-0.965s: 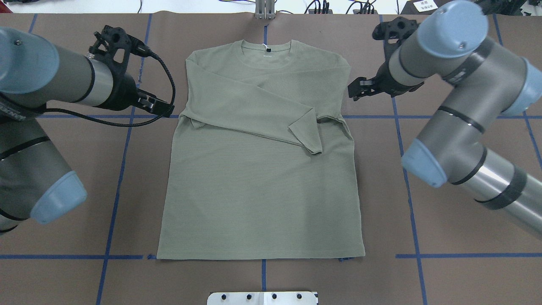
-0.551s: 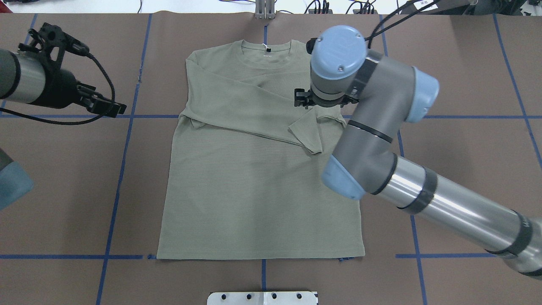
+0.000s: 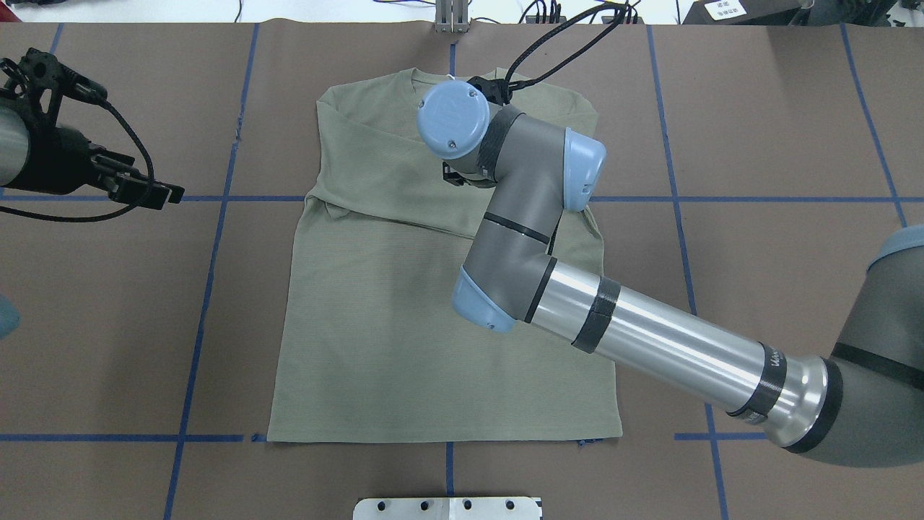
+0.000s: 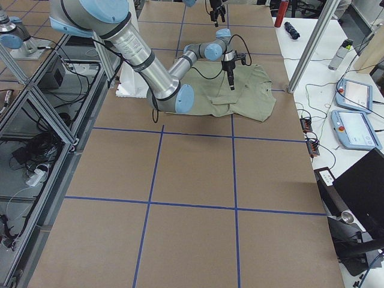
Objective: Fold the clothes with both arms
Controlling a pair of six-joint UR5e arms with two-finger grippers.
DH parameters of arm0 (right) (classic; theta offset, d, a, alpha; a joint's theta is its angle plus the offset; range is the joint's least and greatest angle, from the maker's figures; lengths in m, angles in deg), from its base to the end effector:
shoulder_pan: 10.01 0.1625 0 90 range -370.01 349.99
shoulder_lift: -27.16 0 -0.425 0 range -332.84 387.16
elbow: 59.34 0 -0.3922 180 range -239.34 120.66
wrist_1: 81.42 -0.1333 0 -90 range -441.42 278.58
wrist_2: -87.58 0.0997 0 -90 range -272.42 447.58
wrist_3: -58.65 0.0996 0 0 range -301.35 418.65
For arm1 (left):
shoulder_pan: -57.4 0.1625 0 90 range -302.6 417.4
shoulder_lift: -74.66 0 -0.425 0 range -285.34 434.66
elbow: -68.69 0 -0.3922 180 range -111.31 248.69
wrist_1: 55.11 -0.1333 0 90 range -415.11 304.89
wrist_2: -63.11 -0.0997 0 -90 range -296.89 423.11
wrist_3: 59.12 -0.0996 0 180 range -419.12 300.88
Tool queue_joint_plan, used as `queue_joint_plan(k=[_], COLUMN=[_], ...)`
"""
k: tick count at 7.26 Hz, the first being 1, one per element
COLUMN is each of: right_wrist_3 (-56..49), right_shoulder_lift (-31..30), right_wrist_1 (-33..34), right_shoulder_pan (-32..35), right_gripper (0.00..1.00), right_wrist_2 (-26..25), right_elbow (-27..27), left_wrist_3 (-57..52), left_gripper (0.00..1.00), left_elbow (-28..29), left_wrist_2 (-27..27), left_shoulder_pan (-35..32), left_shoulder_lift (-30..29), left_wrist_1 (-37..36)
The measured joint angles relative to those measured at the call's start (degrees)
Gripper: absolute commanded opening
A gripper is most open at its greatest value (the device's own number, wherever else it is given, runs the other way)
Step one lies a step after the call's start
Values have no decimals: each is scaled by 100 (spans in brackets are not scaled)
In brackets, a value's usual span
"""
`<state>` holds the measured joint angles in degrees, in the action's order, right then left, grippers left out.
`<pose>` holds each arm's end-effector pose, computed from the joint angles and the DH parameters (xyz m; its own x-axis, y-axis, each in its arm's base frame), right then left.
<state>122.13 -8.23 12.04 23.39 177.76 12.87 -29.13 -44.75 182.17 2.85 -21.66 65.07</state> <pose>-0.5934 -0.5506 0.2020 0.8691 0.0382 0.4932 -0.1799 0.9531 0.2432 0.2281 -0.4668 0.3476 0.5508 0.5317 -0.6433 -0.0176 0.7780 0.6280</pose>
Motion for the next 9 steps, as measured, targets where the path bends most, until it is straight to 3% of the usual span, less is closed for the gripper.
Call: queue_joint_plan(k=[6, 8, 9], right_wrist_3=[39, 35, 33], right_shoulder_lift=[-21, -38, -43], right_wrist_1=[-9, 6, 16], right_shoulder_pan=[-293, -325, -332], right_gripper=[52, 26, 0], right_wrist_2=[-210, -209, -205], right_elbow=[-269, -297, -300], left_wrist_3=[35, 41, 42], left_gripper=[100, 100, 100], left_elbow=[5, 6, 6], left_wrist_2=[3, 3, 3], left_shoulder_pan=[6, 6, 9], left_shoulder_lift=[-21, -32, -37], left_wrist_1=[6, 6, 5])
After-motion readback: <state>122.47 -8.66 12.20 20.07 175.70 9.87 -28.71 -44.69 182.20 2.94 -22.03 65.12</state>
